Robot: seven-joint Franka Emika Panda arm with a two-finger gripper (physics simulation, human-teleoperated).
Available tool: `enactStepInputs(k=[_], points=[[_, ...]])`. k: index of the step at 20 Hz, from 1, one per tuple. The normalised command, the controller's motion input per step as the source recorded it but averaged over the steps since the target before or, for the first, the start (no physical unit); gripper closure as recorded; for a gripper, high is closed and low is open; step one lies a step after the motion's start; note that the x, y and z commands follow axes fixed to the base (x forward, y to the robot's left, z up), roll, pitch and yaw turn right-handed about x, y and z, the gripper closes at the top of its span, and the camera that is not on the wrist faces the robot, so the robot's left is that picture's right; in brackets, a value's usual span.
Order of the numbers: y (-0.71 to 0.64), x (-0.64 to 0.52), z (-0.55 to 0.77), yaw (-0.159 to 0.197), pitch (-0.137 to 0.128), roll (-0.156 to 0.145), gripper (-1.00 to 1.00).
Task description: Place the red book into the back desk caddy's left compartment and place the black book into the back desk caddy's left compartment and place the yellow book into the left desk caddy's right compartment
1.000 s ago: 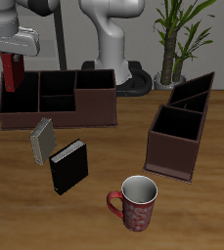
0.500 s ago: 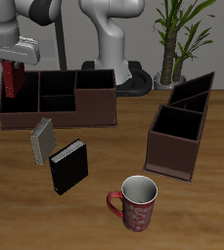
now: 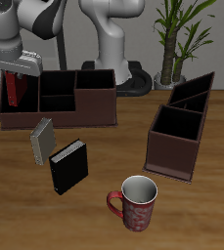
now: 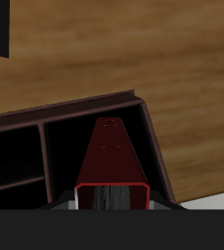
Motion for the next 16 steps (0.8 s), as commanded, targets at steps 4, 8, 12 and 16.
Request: enactStepInputs(k=[4,8,12,16], points=[[0.0,0.1,-0.19,-0.012,0.059,-0.02,1.0],[-0.09,0.09,-0.27,-0.032,0.12,-0.031,-1.0],[-0.06,0.11,-0.12,-0.028,0.087,-0.006,-1.0],[-0.05,0.06,0.02,0.006,0.004,-0.028,-1.0]])
